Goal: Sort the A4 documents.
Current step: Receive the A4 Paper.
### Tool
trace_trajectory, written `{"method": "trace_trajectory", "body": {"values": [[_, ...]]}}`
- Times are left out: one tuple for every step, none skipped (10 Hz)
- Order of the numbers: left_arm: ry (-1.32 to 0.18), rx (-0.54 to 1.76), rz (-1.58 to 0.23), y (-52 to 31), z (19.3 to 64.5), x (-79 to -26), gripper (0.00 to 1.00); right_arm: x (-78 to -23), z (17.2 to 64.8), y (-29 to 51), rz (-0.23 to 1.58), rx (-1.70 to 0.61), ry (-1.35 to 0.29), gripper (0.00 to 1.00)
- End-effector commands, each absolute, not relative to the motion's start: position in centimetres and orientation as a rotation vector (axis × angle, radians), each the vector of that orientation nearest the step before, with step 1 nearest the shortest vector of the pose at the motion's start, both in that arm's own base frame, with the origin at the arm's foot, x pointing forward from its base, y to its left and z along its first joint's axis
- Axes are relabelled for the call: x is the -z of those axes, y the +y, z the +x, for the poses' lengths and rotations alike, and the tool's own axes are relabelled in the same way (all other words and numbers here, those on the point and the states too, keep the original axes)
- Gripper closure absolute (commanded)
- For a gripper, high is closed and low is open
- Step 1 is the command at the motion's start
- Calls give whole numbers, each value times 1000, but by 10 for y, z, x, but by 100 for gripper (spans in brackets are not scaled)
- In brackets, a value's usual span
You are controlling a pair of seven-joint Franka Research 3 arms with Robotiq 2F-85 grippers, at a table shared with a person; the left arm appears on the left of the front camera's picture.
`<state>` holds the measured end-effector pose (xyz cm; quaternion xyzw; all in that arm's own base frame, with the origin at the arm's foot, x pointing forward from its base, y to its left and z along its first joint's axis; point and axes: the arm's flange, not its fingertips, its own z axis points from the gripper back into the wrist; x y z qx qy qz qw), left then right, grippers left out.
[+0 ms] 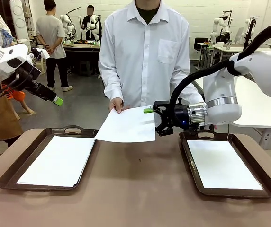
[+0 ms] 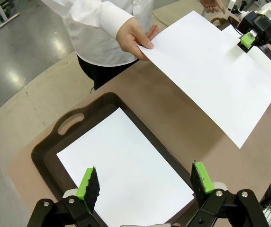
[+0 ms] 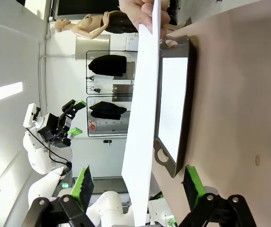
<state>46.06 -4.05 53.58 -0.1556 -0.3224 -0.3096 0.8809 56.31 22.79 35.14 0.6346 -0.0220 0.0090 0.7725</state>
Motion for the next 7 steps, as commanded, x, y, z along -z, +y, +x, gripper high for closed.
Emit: {"method": "trace_trajectory", "body": {"values": [[-674,649,-335,-38,460,-535,0,-342,571,236,1349,-47,-23,2],[-674,649,-335,-38,460,-535,0,-339,572,237,1340,-43,-32,10],[-674,649,-335,-38,460,-535,0,-337,573,238,1333,-24,-36,20],[-674,649,-335,-38,460,-535,0,-336,573,238,1336,-25,-41,29],[-674,649,-335,-38,460,-535,0,-336,574,237,1336,-19,-47,39],[-674,649,-335,-38,460,-535,0,-336,574,237,1339,-14,-47,47],[-674,649,-335,-38,460,-535,0,-335,575,237,1338,-10,-50,58]]}}
